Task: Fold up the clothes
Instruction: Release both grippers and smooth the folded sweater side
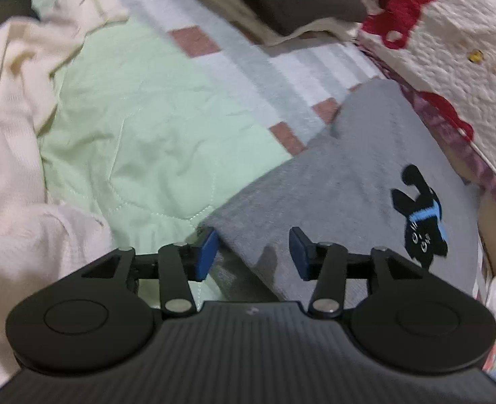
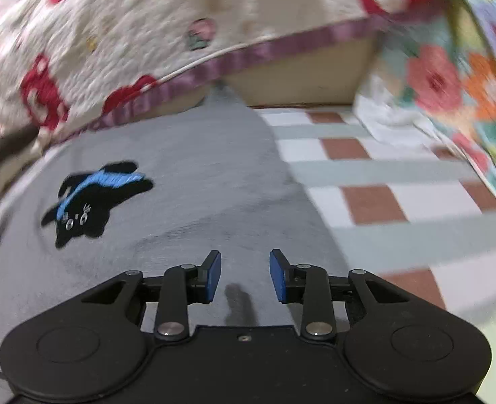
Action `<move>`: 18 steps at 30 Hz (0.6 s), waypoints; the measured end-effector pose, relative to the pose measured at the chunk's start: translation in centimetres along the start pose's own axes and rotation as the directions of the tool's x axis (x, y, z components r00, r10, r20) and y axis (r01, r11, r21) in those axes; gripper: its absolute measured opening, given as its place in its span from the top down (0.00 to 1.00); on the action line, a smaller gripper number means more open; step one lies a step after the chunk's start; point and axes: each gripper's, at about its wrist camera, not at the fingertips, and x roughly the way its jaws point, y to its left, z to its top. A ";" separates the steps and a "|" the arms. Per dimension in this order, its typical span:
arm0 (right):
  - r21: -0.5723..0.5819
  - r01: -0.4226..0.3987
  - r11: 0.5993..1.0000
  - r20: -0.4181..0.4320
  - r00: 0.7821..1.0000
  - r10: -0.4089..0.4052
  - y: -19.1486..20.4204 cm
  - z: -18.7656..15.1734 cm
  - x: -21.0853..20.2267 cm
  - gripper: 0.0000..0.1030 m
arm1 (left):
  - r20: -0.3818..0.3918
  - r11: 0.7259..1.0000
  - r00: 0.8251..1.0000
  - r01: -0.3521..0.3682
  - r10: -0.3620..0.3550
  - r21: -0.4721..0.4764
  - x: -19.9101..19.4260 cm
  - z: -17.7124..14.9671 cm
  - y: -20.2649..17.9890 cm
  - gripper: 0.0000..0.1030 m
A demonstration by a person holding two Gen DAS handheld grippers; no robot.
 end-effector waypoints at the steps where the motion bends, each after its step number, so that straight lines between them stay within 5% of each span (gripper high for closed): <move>1: 0.042 -0.019 0.999 -0.005 1.000 0.019 -0.7 -0.3 -0.8 0.52 | 0.004 1.000 1.000 -0.001 0.001 0.011 -0.3 -0.1 -0.3 0.53; 5: 0.235 -0.094 0.967 -0.054 0.992 0.110 -3.3 -2.5 -3.6 0.44 | 0.011 0.996 1.000 0.020 -0.021 0.083 -0.7 -0.7 -2.9 0.50; 10: 0.476 -0.210 0.854 -0.083 0.956 0.282 -5.9 -6.1 -5.6 0.42 | 0.017 0.983 0.998 0.051 -0.055 0.178 -0.9 -1.6 -6.3 0.50; 14: 0.584 -0.253 0.771 -0.081 0.927 0.365 -6.6 -8.3 -5.4 0.40 | 0.019 0.964 0.996 0.074 -0.082 0.254 -1.1 -2.4 -9.0 0.50; 18: 0.608 -0.264 0.748 -0.073 0.920 0.384 -6.0 -9.2 -4.3 0.38 | 0.019 0.940 0.994 0.097 -0.109 0.327 -1.3 -3.1 -11.7 0.50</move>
